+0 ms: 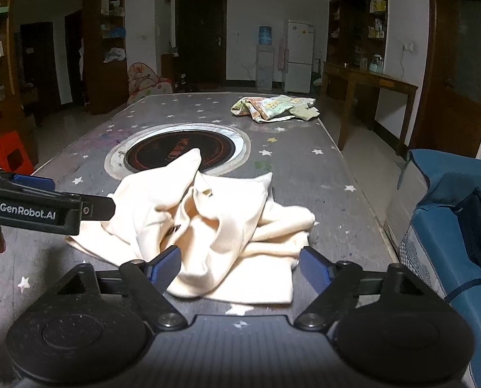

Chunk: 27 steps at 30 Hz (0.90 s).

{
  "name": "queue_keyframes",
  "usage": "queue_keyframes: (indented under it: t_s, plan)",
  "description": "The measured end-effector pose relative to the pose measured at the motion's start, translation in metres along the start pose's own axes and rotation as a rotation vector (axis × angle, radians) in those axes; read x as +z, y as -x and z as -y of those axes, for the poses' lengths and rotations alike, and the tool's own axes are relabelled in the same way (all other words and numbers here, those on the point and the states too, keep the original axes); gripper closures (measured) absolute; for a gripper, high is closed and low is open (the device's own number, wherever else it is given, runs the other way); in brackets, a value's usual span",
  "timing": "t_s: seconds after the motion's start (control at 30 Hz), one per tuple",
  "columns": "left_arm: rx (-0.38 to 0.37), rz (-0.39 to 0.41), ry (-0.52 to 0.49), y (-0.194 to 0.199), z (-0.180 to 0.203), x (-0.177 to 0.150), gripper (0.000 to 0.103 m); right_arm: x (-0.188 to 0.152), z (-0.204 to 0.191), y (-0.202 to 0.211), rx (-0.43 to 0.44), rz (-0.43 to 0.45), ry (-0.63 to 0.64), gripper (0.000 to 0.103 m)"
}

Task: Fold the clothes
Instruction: 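Grasp the sweatshirt fabric with the left gripper while the right gripper grasps nearby fabric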

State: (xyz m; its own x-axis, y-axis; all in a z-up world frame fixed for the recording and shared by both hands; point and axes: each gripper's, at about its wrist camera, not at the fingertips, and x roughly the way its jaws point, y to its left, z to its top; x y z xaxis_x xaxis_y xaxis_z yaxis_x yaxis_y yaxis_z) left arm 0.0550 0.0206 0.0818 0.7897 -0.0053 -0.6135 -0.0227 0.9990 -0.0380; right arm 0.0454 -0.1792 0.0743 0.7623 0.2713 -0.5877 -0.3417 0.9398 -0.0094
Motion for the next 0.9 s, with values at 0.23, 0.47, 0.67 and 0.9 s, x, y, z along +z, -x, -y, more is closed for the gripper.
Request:
queue_keyframes:
  t_s: [0.23,0.47,0.67,0.9]
  plan:
    - [-0.011,-0.016,0.010,-0.017,0.005,0.018,0.000,0.009,0.007,-0.013,0.004,-0.012,0.004,0.033]
    - [0.001,-0.042,0.014,-0.045,0.006,0.033,0.002,0.017,0.015,-0.026,0.019,-0.024,-0.011,0.042]
    - [0.009,-0.061,0.003,-0.070,0.009,0.045,0.003,0.025,0.022,-0.042,0.033,-0.036,-0.027,0.048]
    - [-0.016,-0.105,-0.018,-0.095,0.014,0.048,0.018,0.036,0.030,-0.062,0.058,-0.049,-0.054,0.052]
